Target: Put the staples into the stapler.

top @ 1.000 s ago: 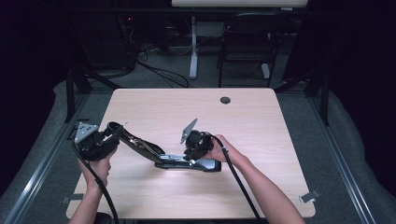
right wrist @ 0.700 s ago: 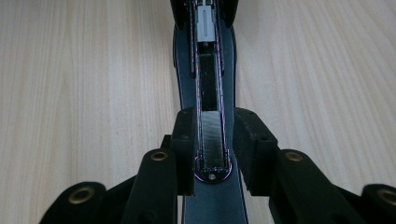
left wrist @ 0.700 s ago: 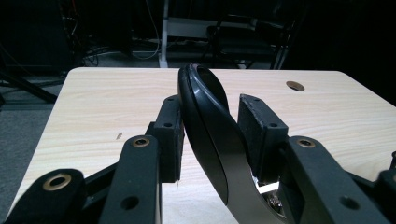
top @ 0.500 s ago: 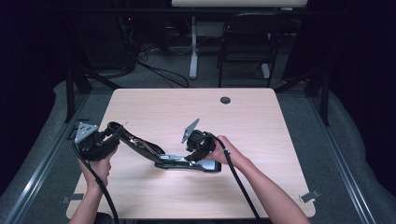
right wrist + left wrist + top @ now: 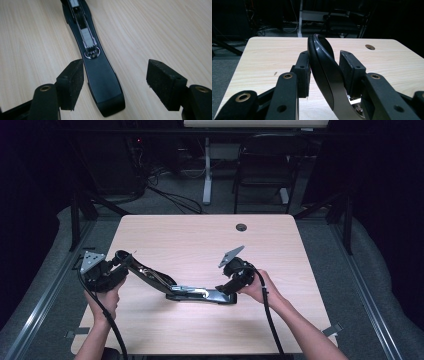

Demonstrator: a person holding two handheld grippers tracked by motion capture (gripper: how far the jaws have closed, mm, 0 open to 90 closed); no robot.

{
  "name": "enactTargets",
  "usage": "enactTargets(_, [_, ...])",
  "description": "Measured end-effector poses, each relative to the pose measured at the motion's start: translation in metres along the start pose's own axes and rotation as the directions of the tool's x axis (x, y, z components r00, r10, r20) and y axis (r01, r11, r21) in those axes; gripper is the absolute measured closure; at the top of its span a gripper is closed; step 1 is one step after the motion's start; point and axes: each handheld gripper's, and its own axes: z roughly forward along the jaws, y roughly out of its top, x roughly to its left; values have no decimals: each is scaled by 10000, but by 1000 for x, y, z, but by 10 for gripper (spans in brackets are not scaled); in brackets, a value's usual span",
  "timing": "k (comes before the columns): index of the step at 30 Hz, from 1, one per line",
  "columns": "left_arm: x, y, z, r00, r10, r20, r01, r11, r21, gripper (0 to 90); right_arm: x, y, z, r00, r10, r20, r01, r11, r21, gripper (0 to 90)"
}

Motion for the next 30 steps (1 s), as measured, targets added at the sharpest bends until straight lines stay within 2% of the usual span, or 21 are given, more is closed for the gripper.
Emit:
enactTargets(7, [-1,0,0,10000,11,15,-11,10000,-82,623,0,-24,-8,9988,372,324,-377,9992,164,349])
enactTargets(11, [-1,0,0,10000,-2,2,2,10000,-97,623,1,-32,-12,9969,501,599,-519,9982,286,435])
enactTargets(14, [-1,0,0,10000,-13,30,13,9999,-116,624,1,-36,-14,9953,616,752,-638,9976,265,545])
enactTargets(17, [-2,0,0,10000,38,16,-38,10000,-88,624,2,-37,-13,9938,775,801,-785,9969,87,637])
enactTargets(19, [-2,0,0,10000,61,31,-61,9999,-104,624,3,-35,-11,9951,645,754,-659,9977,157,679])
enactTargets(30, [-3,1,0,9999,109,36,-108,9999,-83,624,12,-26,2,9968,313,733,-336,9990,295,713])
